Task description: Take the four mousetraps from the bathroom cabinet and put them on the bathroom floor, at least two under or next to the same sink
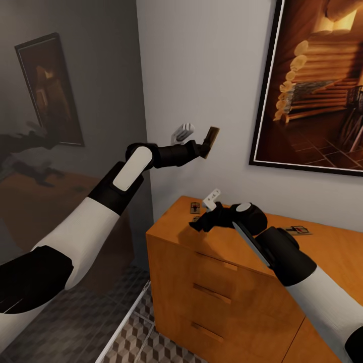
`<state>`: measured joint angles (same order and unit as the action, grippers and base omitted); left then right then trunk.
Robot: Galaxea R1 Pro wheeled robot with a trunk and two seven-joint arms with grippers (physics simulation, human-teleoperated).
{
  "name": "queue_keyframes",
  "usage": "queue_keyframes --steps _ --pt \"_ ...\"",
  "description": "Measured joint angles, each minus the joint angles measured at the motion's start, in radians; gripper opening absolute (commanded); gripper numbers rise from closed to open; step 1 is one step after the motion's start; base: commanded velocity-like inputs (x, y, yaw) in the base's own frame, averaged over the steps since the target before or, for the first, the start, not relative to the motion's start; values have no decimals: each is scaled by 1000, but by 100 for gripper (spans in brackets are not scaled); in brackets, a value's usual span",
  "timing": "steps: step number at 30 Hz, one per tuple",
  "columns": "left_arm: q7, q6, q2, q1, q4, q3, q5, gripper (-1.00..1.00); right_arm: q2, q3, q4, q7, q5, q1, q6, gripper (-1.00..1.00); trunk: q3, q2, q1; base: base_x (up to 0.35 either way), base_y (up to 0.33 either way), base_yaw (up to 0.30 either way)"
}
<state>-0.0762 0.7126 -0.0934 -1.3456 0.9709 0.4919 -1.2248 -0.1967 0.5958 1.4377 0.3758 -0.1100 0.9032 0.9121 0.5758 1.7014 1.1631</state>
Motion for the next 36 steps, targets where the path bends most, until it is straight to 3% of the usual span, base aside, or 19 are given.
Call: queue_keyframes --steps 7,16,22,36 --pt "0 0 0 3 1 0 0 -100 1 1 -2 16 94 8 5 100 0 0 0 0 0 0" --pt "0 0 0 11 -1 0 0 -100 1 1 -2 13 146 8 6 100 0 0 0 0 0 0" --pt "0 0 0 30 1 0 4 -100 2 0 -2 10 203 8 7 100 0 0 0 0 0 0" --pt "0 0 0 35 1 0 5 -100 4 -2 -7 9 216 7 2 100 0 0 0 0 0 0"
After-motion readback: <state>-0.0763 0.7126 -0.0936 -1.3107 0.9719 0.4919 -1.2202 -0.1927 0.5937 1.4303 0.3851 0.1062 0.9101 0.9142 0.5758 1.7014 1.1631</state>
